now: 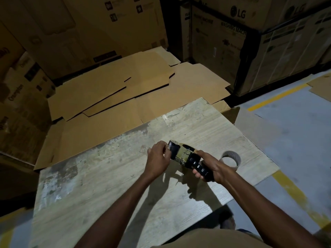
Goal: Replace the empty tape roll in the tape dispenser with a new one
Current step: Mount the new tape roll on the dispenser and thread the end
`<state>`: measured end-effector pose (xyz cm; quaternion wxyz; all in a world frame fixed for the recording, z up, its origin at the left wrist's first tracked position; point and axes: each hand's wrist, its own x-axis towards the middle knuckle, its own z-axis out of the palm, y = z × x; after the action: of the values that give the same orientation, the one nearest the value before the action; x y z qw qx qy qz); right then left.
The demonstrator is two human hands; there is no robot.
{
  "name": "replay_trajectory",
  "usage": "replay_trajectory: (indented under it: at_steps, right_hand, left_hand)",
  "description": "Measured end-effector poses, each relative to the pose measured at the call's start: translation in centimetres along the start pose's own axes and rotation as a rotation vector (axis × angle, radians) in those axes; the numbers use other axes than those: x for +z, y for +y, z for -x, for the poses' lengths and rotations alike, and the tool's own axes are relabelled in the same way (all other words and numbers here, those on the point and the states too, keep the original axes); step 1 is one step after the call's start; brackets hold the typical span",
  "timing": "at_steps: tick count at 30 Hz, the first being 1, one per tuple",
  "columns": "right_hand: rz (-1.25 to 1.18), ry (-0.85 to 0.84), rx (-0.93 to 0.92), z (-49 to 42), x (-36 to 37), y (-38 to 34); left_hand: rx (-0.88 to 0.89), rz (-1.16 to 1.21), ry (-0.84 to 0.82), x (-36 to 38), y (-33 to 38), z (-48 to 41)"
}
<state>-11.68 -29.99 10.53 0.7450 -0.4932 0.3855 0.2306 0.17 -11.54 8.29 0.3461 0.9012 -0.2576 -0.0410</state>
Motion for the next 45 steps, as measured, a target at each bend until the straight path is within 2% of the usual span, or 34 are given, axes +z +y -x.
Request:
replay_trajectory:
  at_steps: [2,5,17,24,27,30,36,41,45]
  right_hand:
    - [-0.003,0.009,-0.002,-0.1,0.0,0.0]
    - [-0.006,0.020,0.007,-0.2,0.1,-0.1]
    - [0.034,0.005,0.017,-0.3,0.4,-0.6]
    - [0.026,0.006,0.028,-0.5,0.2,-0.7]
    - [0.026,0.002,0.020,-0.4,-0.1,-0.7]
    - [0.040,-0.001,0.019,-0.3,-0.1,-0.6]
    - [0.031,-0.004,0.027,-0.3,0.0,-0.4]
    - [0.029,0.002,0.015,-0.2,-0.1,-0.3]
    - [0.043,0.001,0.011,-0.3,-0.1,-0.2]
  left_hand:
    - [0.005,0.064,0.099,1.0,0.0,0.5]
    - [0.070,0.049,0.159,1.8,0.0,1.0]
    - [0.274,-0.014,0.173,1.7,-1.7,0.8]
    - [0.424,-0.203,0.223,1.4,-2.6,0.9]
    - [0.462,-0.235,0.295,1.7,-2.5,1.3]
    - [0.401,-0.173,0.353,2.1,-2.5,0.9]
    - [0.300,0.000,0.365,2.7,-1.9,0.8]
    - [0.121,0.197,0.390,3.5,-1.0,1.3]
    - [0.088,0.243,0.412,3.5,-0.6,1.2]
